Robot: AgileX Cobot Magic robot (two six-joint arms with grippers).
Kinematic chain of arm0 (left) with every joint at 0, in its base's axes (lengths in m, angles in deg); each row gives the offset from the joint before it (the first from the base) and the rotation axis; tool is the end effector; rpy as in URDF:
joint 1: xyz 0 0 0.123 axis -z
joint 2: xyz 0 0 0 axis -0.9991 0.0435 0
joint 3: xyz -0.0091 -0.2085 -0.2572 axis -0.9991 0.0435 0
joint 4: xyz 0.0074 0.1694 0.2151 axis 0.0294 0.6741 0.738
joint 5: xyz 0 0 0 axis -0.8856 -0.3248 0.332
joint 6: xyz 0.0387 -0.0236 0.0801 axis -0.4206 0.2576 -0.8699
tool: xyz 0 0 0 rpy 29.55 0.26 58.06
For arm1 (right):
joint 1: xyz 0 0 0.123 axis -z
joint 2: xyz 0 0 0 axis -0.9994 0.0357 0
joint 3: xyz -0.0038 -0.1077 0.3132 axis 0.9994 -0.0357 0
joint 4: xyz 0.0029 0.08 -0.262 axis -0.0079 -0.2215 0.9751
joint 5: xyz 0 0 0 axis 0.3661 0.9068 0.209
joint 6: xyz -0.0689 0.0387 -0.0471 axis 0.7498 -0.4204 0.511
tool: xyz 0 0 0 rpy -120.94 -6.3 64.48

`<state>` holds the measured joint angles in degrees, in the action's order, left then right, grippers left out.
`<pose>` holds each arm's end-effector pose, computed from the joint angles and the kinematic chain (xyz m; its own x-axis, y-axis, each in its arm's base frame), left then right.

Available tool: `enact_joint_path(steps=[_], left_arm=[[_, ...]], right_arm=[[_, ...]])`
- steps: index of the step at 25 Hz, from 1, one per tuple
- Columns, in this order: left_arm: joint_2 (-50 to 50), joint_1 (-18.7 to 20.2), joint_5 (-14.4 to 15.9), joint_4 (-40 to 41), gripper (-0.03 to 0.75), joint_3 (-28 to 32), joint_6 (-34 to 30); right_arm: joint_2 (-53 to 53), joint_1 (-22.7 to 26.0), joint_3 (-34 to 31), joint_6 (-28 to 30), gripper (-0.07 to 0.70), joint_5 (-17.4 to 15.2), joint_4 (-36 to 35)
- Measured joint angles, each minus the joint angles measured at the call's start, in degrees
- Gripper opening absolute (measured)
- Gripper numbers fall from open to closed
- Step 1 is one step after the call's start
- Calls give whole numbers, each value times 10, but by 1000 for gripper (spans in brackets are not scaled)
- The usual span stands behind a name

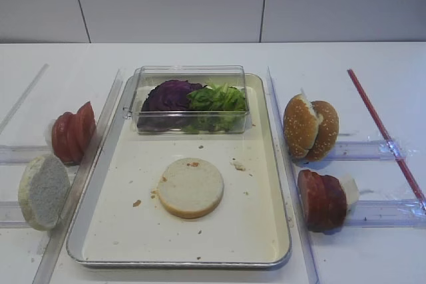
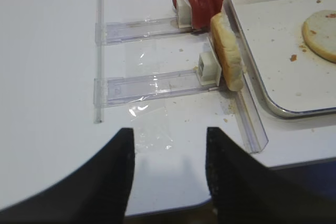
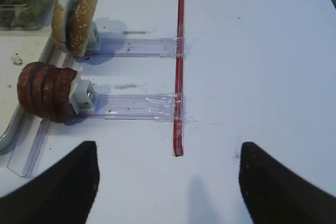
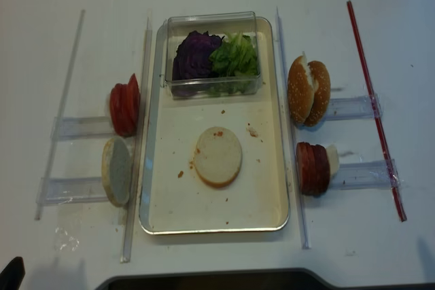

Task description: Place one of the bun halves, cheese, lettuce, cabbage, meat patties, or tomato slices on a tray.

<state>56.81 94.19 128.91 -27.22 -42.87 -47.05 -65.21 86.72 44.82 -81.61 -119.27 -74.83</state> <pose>-0.0363 0.0076 0.2732 -0.5559 0.0598 -0.8291 0.0835 0.9964 0.0159 -0.0333 0.0054 0.2724 -0.5332 -0.0086 -0.8460 -0.0777 0.9962 0.0389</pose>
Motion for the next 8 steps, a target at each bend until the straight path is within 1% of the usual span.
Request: enact_joint_path(steps=[8], left_arm=[[0,0,0,0,306,0,0]], right_arm=[[0,0,0,0,556,0,0]])
